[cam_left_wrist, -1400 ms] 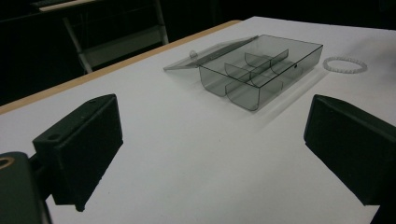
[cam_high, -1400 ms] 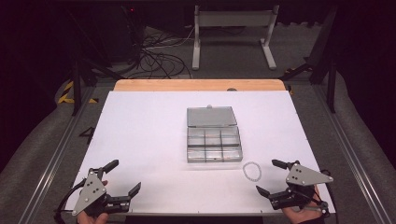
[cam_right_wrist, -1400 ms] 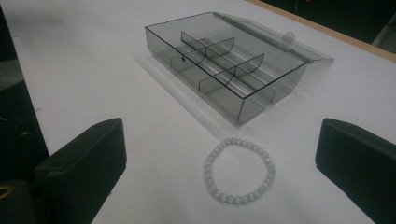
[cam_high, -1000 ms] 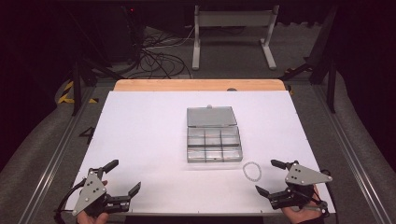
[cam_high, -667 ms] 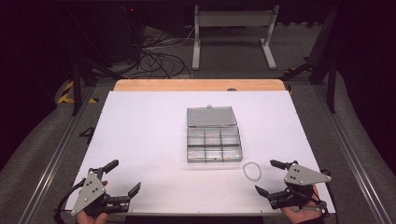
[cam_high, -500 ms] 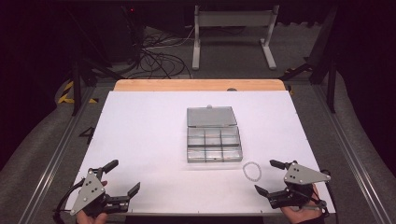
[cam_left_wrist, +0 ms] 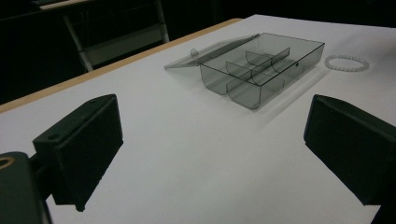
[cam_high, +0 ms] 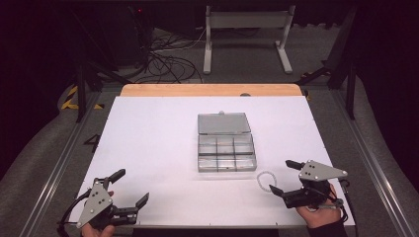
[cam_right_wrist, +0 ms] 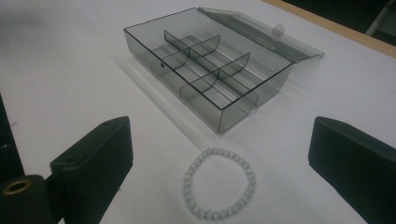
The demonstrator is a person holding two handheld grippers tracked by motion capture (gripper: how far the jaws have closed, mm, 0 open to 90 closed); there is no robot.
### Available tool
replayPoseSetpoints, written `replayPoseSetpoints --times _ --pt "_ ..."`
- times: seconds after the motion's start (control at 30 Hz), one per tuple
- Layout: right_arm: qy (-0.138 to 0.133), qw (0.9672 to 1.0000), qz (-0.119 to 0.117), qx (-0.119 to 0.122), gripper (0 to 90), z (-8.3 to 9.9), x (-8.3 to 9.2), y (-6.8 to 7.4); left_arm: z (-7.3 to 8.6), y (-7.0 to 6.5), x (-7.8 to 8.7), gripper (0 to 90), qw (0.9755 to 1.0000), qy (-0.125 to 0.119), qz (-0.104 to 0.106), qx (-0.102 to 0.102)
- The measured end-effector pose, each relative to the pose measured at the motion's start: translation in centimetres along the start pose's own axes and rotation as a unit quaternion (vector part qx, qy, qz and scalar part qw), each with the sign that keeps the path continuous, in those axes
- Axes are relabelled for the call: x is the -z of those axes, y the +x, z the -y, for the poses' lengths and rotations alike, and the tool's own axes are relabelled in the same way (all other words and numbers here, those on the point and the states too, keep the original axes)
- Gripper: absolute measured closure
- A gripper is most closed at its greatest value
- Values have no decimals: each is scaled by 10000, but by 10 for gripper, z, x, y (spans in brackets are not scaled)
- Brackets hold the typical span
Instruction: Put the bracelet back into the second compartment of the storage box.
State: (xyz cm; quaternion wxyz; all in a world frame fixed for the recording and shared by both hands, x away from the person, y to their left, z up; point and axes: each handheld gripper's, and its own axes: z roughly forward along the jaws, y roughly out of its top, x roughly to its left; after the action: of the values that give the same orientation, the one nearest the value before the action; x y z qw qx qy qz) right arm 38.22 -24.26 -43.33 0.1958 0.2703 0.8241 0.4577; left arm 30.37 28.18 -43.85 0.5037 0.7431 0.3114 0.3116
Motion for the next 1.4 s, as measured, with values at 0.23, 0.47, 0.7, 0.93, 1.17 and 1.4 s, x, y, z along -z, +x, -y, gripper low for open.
replayPoseSetpoints --times 0.23,0.47,0.7,0.93,1.17,1.4 --pt "62 10000 1 -59 69 -10 -7 -10 0 -1 0 51 10000 1 11 46" --pt "123 9999 19 -118 67 -16 -14 -17 0 -1 0 51 10000 4 15 45" --pt "155 9997 82 -172 61 -20 -19 -25 1 -1 -1 51 10000 4 16 61" --pt "125 9995 103 -280 50 -26 -25 -34 1 0 -1 51 10000 16 15 43" --pt "207 9993 147 -282 47 -28 -32 -38 1 0 -1 51 10000 17 24 46" --pt "351 9986 204 -326 41 -27 -37 -43 1 0 -1 51 10000 27 30 40"
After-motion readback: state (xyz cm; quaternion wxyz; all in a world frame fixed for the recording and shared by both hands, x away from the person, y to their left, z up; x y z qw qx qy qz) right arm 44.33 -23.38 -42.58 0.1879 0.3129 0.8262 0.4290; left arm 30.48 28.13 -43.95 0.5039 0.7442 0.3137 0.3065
